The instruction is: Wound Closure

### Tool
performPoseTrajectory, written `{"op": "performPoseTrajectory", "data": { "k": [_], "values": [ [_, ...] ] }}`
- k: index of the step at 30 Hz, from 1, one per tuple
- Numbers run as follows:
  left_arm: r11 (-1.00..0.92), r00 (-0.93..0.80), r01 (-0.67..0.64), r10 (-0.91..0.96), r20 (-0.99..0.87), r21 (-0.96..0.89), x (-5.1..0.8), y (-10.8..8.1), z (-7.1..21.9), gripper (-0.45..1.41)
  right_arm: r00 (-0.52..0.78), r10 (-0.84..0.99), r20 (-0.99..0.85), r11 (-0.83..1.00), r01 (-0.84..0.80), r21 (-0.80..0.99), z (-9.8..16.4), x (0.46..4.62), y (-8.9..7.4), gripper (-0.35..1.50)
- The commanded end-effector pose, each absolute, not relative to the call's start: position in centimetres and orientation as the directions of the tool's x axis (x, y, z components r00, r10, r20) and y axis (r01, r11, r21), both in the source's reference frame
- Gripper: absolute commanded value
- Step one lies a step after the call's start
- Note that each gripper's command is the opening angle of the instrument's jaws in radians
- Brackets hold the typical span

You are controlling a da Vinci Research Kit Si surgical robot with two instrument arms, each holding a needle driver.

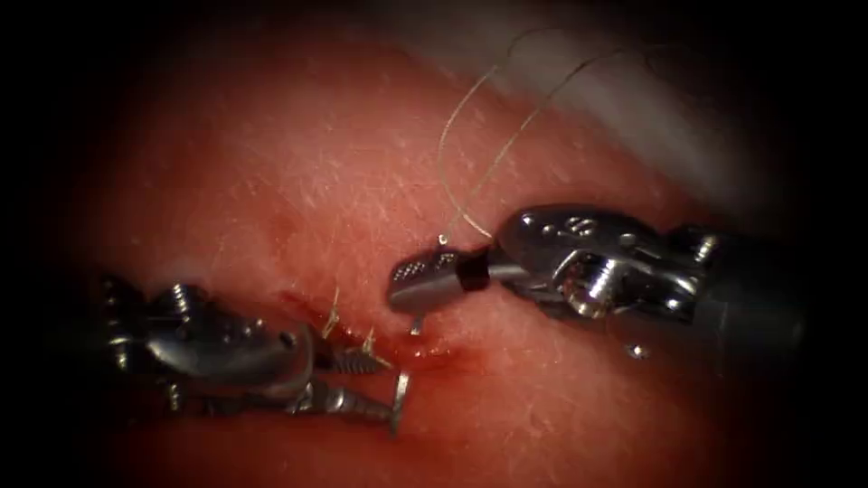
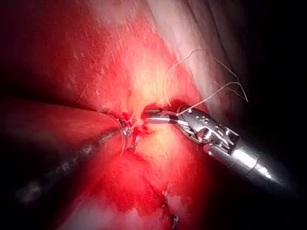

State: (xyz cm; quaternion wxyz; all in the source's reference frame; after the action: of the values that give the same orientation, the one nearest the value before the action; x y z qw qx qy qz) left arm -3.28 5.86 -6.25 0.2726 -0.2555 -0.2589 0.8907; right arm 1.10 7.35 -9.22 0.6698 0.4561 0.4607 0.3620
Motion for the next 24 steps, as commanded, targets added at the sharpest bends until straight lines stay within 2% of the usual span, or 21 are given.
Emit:
{"op": "performPoseTrajectory", "data": {
  "k": [1, 4, 7, 13, 19, 22, 24],
  "values": [
    [-0.716, -0.721, -0.353, 0.618, -0.312, -0.602, -3.32, 5.82, -6.20, 0.26, 0.295, 0.913, -0.280, 0.309, -0.055, 0.950, -9.16, 1.14, 7.40, -0.35],
    [-0.720, -0.723, -0.349, 0.614, -0.316, -0.600, -3.32, 5.82, -6.20, 0.26, 0.249, 0.939, -0.236, 0.252, -0.032, 0.967, -9.11, 1.10, 7.48, -0.35],
    [-0.719, -0.723, -0.350, 0.615, -0.315, -0.600, -3.33, 5.82, -6.20, 0.25, 0.200, 0.953, -0.228, 0.248, -0.085, 0.965, -9.07, 1.03, 7.64, -0.35],
    [-0.718, -0.722, -0.353, 0.617, -0.314, -0.600, -3.36, 5.80, -6.20, 0.25, 0.153, 0.939, -0.309, 0.331, -0.148, 0.932, -9.04, 0.89, 7.79, -0.35],
    [-0.718, -0.722, -0.353, 0.617, -0.314, -0.600, -3.36, 5.80, -6.20, 0.25, 0.155, 0.919, -0.362, 0.384, -0.148, 0.911, -9.06, 0.92, 7.77, -0.35],
    [-0.718, -0.721, -0.353, 0.617, -0.314, -0.600, -3.37, 5.81, -6.20, 0.25, 0.166, 0.968, -0.190, 0.208, -0.092, 0.974, -9.08, 0.95, 7.69, -0.35],
    [-0.718, -0.721, -0.353, 0.617, -0.314, -0.600, -3.37, 5.81, -6.20, 0.25, 0.164, 0.973, -0.163, 0.178, -0.079, 0.981, -9.08, 0.96, 7.68, -0.35]
  ]
}}
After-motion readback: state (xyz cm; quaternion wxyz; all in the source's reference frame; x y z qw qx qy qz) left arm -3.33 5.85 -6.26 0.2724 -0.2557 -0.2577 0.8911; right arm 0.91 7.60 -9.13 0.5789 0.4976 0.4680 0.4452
